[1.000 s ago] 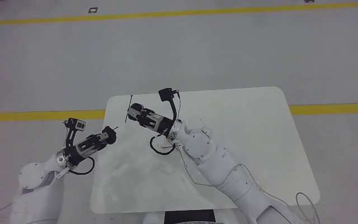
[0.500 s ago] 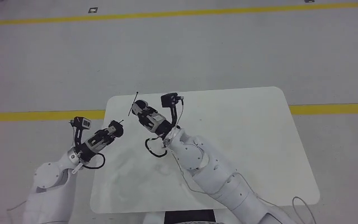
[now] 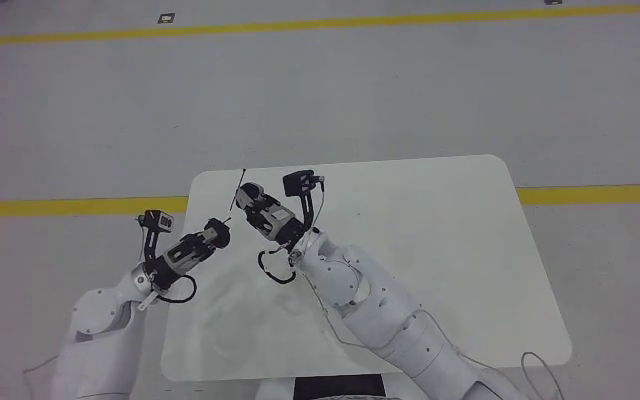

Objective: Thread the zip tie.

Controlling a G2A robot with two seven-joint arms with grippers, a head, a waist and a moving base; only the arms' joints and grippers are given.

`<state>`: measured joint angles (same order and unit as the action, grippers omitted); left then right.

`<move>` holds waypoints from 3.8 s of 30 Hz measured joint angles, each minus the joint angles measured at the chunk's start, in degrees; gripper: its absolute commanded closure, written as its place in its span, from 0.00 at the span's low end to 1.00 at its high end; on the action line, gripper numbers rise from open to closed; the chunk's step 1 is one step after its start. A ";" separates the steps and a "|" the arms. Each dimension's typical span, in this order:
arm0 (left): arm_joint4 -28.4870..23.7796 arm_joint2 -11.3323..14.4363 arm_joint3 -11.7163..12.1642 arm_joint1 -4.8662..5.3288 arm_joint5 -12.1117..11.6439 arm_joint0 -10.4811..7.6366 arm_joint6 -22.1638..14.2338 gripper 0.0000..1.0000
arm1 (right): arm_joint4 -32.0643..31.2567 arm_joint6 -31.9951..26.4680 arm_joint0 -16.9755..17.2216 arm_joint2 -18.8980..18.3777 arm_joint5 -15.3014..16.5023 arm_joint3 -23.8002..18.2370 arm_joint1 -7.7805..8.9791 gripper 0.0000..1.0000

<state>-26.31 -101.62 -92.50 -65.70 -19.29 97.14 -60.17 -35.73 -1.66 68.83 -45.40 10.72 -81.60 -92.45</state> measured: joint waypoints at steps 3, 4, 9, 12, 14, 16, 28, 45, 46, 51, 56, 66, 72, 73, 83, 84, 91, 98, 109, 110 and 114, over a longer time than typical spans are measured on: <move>0.09 1.19 -0.13 -0.11 -0.10 0.34 2.36 1.00 | -1.48 1.40 0.75 -0.05 -1.30 -0.27 0.05 1.00; 0.04 1.42 -0.25 -0.15 -0.17 0.44 3.07 1.00 | -2.18 2.27 1.19 0.01 -1.95 -0.44 0.05 1.00; -0.05 2.27 -1.12 -0.49 -0.20 0.72 6.47 1.00 | -4.95 7.36 3.31 0.63 -4.72 -0.88 -0.13 1.00; 0.32 2.71 -1.04 -0.66 -0.19 0.49 7.10 1.00 | -6.17 9.57 4.04 1.02 -5.12 -0.91 -0.25 1.00; 0.53 3.10 -0.78 -0.76 -0.19 0.23 7.26 1.00 | -6.97 10.80 4.29 1.24 -5.11 -0.72 -0.33 1.00; 0.65 3.41 -0.55 -0.85 -0.19 -0.01 7.46 1.00 | -7.48 11.62 4.40 1.39 -5.10 -0.49 -0.41 1.00; 0.82 3.71 -0.38 -1.02 -0.19 -0.42 7.79 1.00 | -9.71 11.92 4.35 1.60 -5.41 -0.14 -0.43 1.00; 0.81 3.71 -0.38 -1.02 -0.20 -0.42 7.79 1.00 | -12.21 13.37 2.74 3.02 -6.16 2.18 -1.57 1.00; 0.81 3.71 -0.38 -1.02 -0.19 -0.42 7.79 1.00 | -12.22 13.39 2.65 3.09 -6.18 2.29 -1.64 1.00; 0.81 3.71 -0.38 -1.02 -0.20 -0.42 7.79 1.00 | -12.41 13.27 2.41 3.30 -6.25 2.91 -1.94 1.00; 0.81 3.71 -0.38 -1.02 -0.20 -0.42 7.79 1.00 | -12.49 13.28 2.39 3.26 -6.27 3.43 -2.17 1.00; 0.81 3.71 -0.38 -1.02 -0.19 -0.42 7.79 1.00 | -13.31 14.08 2.57 2.92 -6.23 3.56 -2.47 1.00; 0.81 3.71 -0.38 -1.02 -0.19 -0.42 7.79 1.00 | -14.17 13.82 2.64 2.69 -6.19 3.70 -2.55 1.00; 0.81 3.71 -0.38 -1.02 -0.19 -0.42 7.79 1.00 | -14.24 13.77 2.65 2.67 -6.19 3.79 -2.57 1.00; 0.81 3.71 -0.38 -1.02 -0.19 -0.42 7.79 1.00 | -14.90 13.83 2.68 2.37 -6.41 4.33 -2.83 1.00; 0.81 3.71 -0.38 -1.02 -0.19 -0.42 7.79 1.00 | -14.98 13.81 2.70 2.32 -6.43 4.35 -2.85 1.00; 0.81 3.71 -0.38 -1.02 -0.19 -0.42 7.79 1.00 | -15.42 13.70 2.83 2.07 -6.46 4.45 -2.97 1.00; 0.81 3.71 -0.38 -1.02 -0.19 -0.42 7.79 1.00 | -15.95 13.46 2.85 1.99 -6.28 4.94 -3.11 1.00; 0.81 3.71 -0.38 -1.02 -0.19 -0.42 7.79 1.00 | -16.15 13.17 2.88 1.72 -5.49 5.21 -3.29 1.00; 0.81 3.71 -0.38 -1.02 -0.19 -0.42 7.79 1.00 | -16.19 13.07 2.88 1.70 -5.37 5.25 -3.29 1.00; 0.81 3.71 -0.38 -1.02 -0.19 -0.42 7.79 1.00 | -16.44 12.59 3.03 1.61 -4.89 5.35 -3.27 1.00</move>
<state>-25.49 -97.91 -92.89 -66.72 -19.48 96.72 -52.38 -52.18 10.93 71.86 -43.79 5.83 -76.25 -95.71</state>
